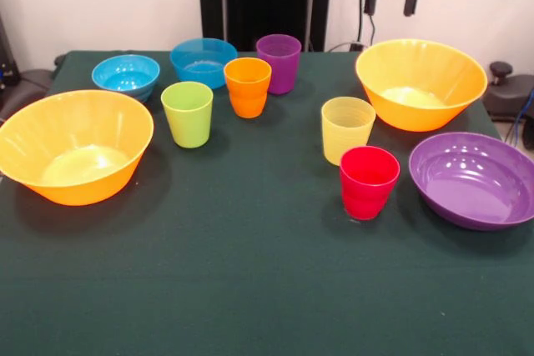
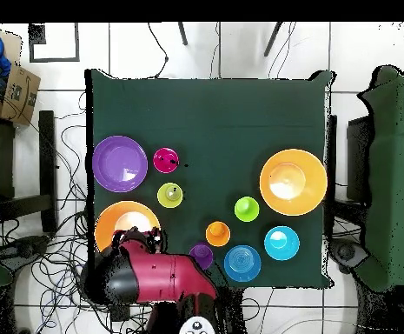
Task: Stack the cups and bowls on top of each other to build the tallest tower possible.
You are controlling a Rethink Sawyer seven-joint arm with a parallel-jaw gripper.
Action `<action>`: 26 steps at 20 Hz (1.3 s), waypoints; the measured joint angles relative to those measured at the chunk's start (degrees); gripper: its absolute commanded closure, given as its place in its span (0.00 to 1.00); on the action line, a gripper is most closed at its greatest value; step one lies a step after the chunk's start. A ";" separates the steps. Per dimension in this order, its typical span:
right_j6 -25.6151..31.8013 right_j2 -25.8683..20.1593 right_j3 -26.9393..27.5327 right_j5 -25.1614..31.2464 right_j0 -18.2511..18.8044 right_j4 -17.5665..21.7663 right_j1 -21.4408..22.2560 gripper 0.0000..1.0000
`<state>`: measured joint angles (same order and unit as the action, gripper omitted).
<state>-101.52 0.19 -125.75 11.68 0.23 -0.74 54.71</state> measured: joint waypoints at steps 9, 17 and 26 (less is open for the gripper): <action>0.00 0.12 0.04 -0.58 1.43 0.64 -4.80 0.00; 0.00 0.12 0.05 -0.61 5.08 2.63 -5.61 0.00; 0.00 -0.12 0.77 -0.61 9.52 4.90 -5.93 0.00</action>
<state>-101.52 0.07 -124.98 11.07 9.75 4.16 48.78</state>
